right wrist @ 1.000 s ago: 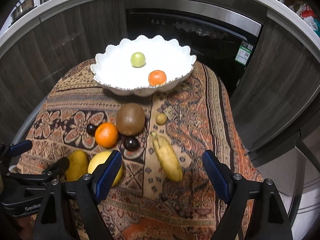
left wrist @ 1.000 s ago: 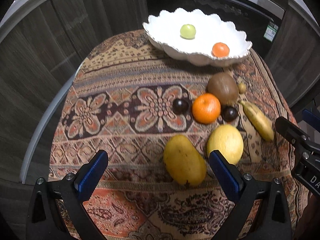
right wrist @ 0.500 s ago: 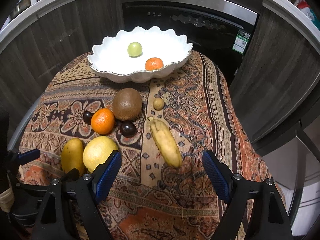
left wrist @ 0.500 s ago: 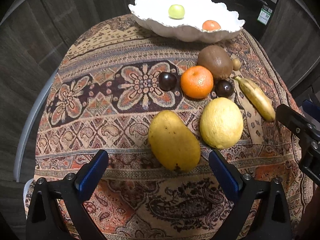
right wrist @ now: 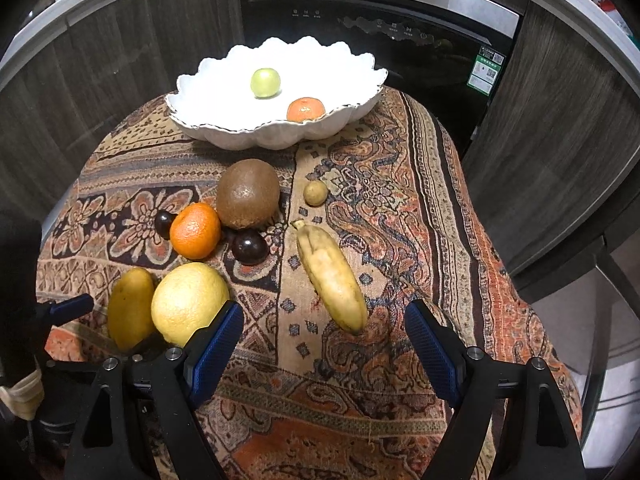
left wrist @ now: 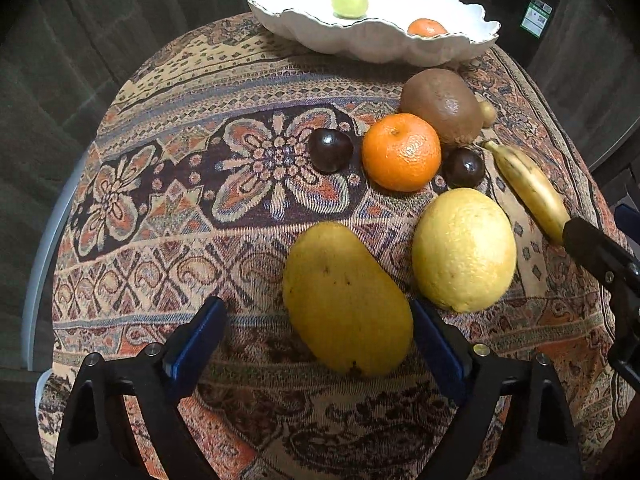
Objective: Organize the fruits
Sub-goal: 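Grasp the mango with the left tool while the right tool grasps the yellow grapefruit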
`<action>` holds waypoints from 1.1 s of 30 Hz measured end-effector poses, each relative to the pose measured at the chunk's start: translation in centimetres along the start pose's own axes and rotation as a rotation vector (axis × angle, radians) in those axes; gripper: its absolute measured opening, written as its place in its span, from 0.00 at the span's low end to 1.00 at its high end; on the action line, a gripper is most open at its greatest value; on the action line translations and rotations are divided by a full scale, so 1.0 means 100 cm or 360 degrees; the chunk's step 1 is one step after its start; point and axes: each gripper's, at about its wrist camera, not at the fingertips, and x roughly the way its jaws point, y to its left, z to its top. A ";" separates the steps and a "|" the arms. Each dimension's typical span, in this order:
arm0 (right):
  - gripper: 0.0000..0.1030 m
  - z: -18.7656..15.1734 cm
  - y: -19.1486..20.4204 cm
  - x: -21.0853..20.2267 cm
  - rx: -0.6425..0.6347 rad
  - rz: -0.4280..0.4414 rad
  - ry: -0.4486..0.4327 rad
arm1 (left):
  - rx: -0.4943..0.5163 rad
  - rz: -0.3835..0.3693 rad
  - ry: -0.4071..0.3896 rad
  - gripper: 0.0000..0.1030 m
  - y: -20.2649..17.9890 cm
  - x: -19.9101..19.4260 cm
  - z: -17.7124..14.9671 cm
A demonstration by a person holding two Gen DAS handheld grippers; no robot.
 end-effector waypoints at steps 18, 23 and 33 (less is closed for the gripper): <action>0.81 0.002 -0.003 0.002 0.0020 0.0011 0.0012 | 0.0015 -0.0087 -0.0013 0.55 -0.004 -0.001 0.004; 0.81 0.003 0.002 -0.005 -0.0002 0.0014 -0.0010 | -0.0004 -0.0087 -0.0047 0.55 0.001 -0.015 -0.002; 0.81 0.007 0.027 -0.011 -0.0060 0.0055 -0.0022 | -0.0094 -0.0039 -0.0113 0.55 0.040 -0.036 -0.012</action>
